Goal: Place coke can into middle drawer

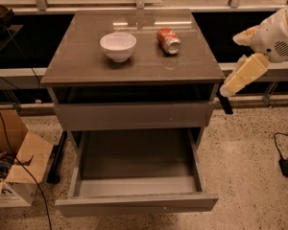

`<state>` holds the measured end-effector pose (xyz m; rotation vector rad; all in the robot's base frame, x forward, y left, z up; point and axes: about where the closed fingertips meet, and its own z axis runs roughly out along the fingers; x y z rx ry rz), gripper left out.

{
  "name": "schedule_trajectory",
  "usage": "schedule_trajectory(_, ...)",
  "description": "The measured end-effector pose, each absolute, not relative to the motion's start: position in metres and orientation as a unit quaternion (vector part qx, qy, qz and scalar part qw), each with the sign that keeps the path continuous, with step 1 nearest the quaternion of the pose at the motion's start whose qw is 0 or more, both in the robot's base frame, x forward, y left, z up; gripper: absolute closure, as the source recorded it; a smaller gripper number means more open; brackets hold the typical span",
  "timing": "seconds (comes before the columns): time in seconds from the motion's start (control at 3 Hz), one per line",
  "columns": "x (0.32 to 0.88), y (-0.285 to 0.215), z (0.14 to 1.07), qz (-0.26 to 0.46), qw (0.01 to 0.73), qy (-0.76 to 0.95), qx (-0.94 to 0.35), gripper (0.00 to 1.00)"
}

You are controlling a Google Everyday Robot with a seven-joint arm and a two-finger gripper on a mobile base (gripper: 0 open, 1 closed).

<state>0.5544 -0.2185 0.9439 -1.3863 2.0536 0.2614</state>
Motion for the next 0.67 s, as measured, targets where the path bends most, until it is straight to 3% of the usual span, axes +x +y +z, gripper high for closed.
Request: schedule_trajectory(0.67,0.596,-0.190,0.929,0.117,0.369,0.793,-0.471,0.00)
